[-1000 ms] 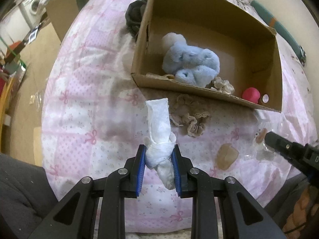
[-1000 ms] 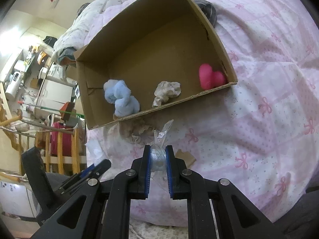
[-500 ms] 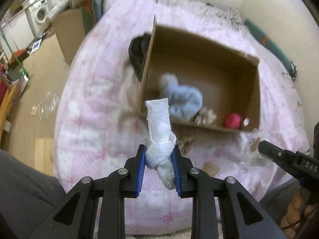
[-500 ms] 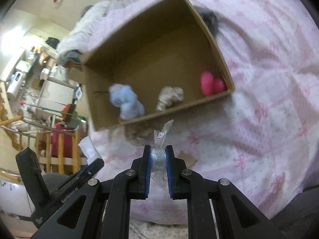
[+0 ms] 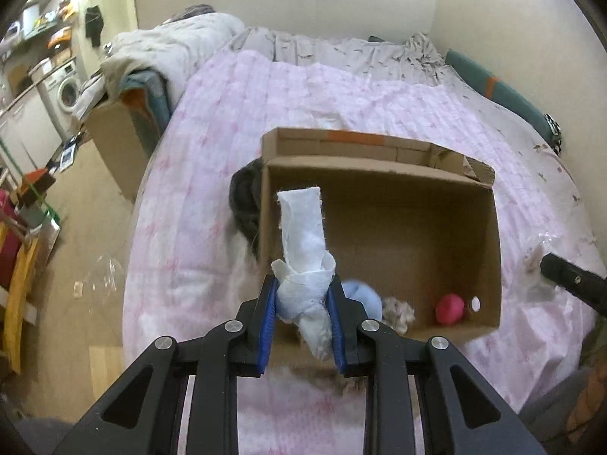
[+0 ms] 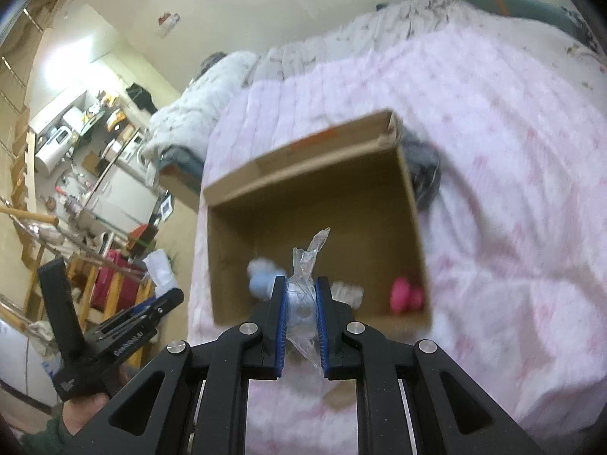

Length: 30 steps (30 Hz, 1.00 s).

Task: Organize soft objects
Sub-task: 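Carry the white cloth and plastic bag over the box with both tools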

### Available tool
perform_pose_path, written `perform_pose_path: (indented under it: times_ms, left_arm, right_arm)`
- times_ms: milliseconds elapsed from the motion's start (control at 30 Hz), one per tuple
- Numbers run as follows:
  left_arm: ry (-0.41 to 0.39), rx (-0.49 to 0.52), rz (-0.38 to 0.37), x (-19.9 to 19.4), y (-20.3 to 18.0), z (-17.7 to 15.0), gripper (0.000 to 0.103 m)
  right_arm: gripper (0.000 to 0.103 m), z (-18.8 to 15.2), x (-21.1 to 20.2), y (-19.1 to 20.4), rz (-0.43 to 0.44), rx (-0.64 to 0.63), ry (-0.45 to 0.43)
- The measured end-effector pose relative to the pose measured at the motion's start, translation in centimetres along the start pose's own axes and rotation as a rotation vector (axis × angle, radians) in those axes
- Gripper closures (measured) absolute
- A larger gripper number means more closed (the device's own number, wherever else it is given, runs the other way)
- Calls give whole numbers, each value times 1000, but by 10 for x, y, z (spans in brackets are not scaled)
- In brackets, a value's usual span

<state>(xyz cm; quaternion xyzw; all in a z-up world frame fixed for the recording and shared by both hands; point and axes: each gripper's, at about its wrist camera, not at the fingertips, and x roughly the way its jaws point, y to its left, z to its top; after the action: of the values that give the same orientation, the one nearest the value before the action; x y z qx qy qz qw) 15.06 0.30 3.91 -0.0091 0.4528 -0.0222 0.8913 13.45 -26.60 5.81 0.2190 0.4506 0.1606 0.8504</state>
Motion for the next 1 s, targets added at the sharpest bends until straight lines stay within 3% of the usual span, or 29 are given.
perform_pose_path:
  times_ms: [233, 367, 467, 567, 733, 800, 900, 1000]
  left_arm:
    - [-22, -3, -58, 26, -8, 4, 80]
    - [25, 24, -3, 52, -8, -11, 80]
    - [59, -18, -59, 61, -3, -11, 80]
    - [42, -7, -77, 61, -9, -8, 80]
    - [15, 22, -175, 58, -22, -7, 80]
    - [9, 33, -186, 57, -27, -7, 79]
    - [15, 40, -142, 61, -29, -7, 79]
    - [39, 12, -175, 66, -28, -8, 79]
  right_arm:
    - [87, 0, 28, -26, -32, 56, 15]
    - [87, -4, 42, -33, -57, 85, 46]
    - [87, -7, 47, -35, -74, 86, 63]
    - [87, -9, 56, -37, -83, 83, 91]
    - [87, -9, 64, -36, -86, 85, 101]
    - [87, -8, 67, -35, -89, 82, 107]
    - [87, -10, 74, -33, -96, 78, 129]
    - [87, -11, 78, -30, -106, 63, 146]
